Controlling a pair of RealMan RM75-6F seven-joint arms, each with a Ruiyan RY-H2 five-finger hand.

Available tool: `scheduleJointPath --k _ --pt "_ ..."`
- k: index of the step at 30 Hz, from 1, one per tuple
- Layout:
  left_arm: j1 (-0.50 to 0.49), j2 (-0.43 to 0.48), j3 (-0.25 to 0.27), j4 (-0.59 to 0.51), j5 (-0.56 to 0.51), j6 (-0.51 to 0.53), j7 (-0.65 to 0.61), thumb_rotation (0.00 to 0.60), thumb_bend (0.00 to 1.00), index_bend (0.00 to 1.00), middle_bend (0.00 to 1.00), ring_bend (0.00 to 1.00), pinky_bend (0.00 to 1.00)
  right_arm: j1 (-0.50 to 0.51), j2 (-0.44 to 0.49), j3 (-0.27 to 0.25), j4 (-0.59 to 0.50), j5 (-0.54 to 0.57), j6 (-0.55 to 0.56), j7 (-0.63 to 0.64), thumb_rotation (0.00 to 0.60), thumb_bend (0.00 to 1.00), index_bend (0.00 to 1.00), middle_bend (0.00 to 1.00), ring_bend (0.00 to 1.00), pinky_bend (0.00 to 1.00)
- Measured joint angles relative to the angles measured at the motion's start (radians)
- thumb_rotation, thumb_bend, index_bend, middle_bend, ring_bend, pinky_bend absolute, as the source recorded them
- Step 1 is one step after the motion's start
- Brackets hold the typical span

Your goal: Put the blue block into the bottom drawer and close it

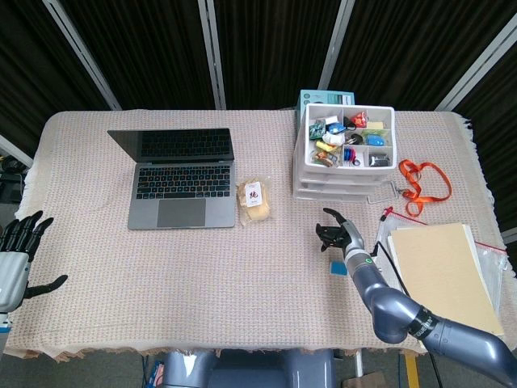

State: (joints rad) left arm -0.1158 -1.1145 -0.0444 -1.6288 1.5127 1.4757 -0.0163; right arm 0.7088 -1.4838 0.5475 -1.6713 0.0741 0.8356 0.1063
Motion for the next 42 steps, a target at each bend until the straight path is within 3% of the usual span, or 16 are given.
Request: scheduleJointPath --k 15,23,42 --pt "-0.004 0.007 -0.001 -0.005 -0.005 -0.010 -0.024 0.600 0.10 0.08 0.00 0.00 0.00 0.079 -0.101 0.021 0.208 0.122 -0.059 0.009 0.600 0.47 0.14 0.79 0.81 0.68" --pt "-0.004 0.010 0.001 -0.010 -0.008 -0.016 -0.026 0.600 0.10 0.08 0.00 0.00 0.00 0.092 -0.140 0.060 0.290 0.156 -0.055 0.045 0.600 0.48 0.14 0.79 0.81 0.68" --pt "-0.007 0.014 0.003 -0.021 -0.014 -0.027 -0.029 0.600 0.10 0.08 0.00 0.00 0.00 0.096 -0.200 0.151 0.374 0.201 0.045 0.065 0.600 0.50 0.15 0.79 0.81 0.68"
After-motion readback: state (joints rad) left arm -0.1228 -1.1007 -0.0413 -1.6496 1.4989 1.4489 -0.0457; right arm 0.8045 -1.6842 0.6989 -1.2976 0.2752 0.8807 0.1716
